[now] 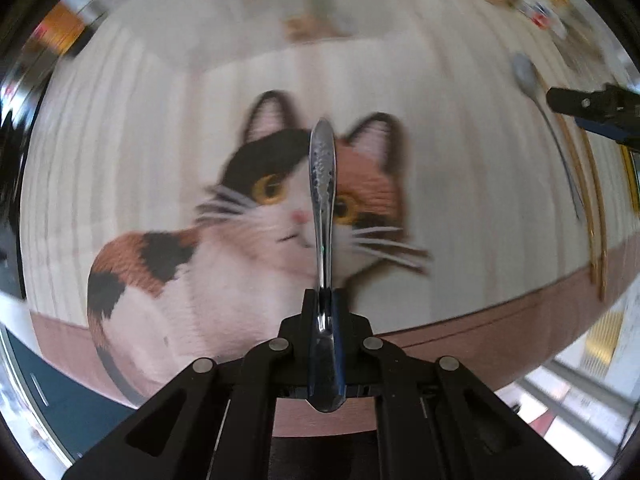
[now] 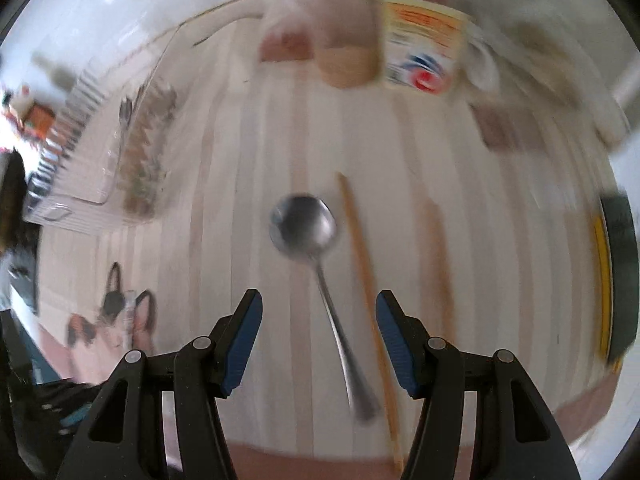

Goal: Organize utensils

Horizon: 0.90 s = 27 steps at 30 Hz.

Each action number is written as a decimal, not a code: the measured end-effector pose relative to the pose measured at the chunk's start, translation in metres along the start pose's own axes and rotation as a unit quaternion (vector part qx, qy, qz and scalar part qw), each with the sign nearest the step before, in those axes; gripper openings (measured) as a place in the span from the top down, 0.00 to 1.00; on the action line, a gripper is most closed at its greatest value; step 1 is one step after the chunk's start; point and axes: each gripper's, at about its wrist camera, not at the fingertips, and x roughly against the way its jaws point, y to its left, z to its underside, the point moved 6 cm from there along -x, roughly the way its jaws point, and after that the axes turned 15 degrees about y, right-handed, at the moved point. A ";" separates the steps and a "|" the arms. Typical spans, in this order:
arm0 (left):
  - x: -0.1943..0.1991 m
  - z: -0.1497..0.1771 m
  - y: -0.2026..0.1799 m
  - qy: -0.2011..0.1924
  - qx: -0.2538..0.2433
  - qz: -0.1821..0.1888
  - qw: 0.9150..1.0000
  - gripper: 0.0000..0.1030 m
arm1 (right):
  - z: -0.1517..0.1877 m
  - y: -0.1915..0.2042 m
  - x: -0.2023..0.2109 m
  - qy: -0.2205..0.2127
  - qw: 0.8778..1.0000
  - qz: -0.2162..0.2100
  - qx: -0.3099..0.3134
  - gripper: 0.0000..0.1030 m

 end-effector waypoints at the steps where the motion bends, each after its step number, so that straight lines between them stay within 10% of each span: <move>1: 0.000 0.000 0.006 0.000 0.013 0.010 1.000 0.95 | -0.009 0.006 -0.006 0.000 1.000 0.018 0.010 0.41; 4: -0.001 0.000 0.018 0.000 0.037 0.052 0.998 0.92 | -0.022 0.012 -0.016 -0.004 0.997 0.077 0.025 0.42; 9: -0.001 0.007 0.060 0.010 0.066 0.101 0.993 0.91 | -0.031 0.018 -0.017 -0.020 0.996 0.083 0.015 0.84; 13: -0.001 0.021 0.082 0.010 0.072 0.110 0.991 0.90 | -0.028 0.028 -0.011 -0.018 0.997 0.067 0.025 0.97; 27: -0.018 0.050 0.031 0.038 0.029 0.064 0.997 0.90 | 0.039 0.021 -0.008 0.071 0.985 -0.154 -0.030 0.95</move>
